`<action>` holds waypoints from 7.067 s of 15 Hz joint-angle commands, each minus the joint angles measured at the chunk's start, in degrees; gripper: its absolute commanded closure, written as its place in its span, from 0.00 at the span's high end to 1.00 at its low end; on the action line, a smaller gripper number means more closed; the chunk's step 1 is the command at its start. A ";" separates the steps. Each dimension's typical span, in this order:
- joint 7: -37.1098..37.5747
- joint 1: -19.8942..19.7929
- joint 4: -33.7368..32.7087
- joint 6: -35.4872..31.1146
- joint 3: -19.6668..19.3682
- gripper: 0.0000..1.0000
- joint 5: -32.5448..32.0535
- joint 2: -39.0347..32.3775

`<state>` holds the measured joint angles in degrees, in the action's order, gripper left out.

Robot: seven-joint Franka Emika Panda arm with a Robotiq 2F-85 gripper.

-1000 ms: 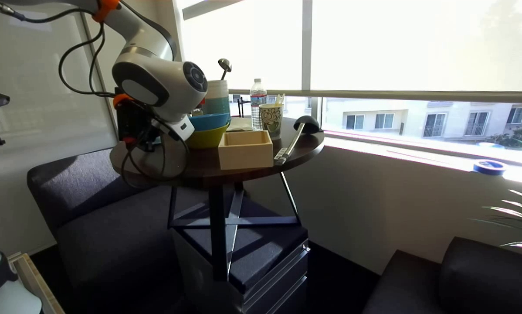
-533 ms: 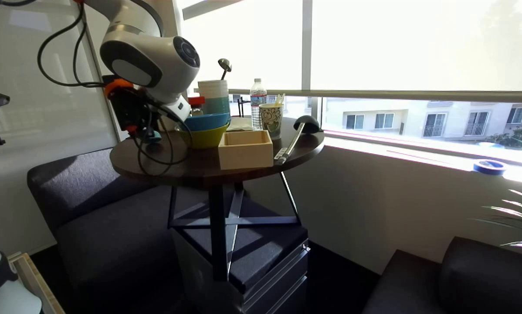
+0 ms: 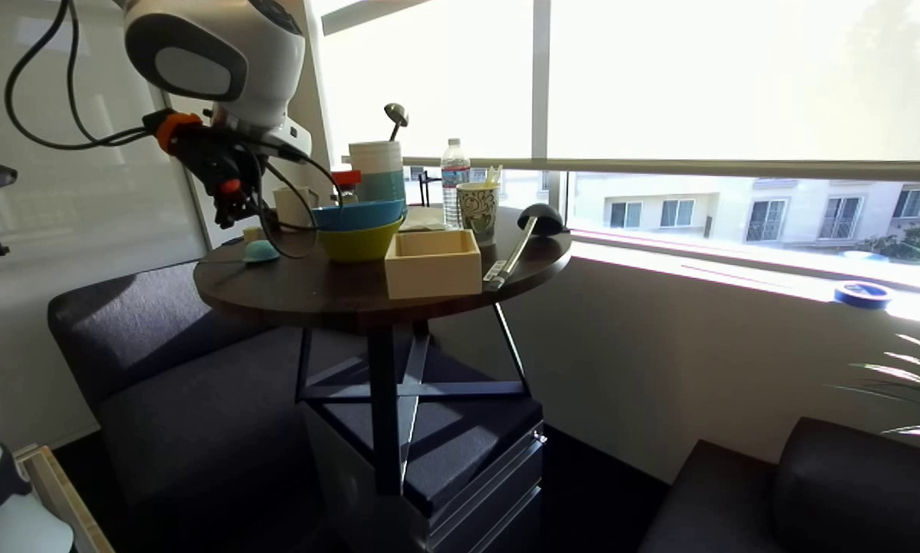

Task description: Turn the measuring cup upright.

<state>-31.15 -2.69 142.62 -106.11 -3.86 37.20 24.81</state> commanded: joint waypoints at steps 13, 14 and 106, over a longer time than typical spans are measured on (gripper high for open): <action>19.59 3.60 4.65 -11.67 2.47 1.00 -7.70 0.15; 21.48 3.31 4.02 -9.46 2.00 1.00 -8.86 -0.65; 60.26 6.50 9.89 -13.87 21.24 0.13 -80.19 -2.96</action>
<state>27.49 2.99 152.37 -119.56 18.01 -40.23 22.76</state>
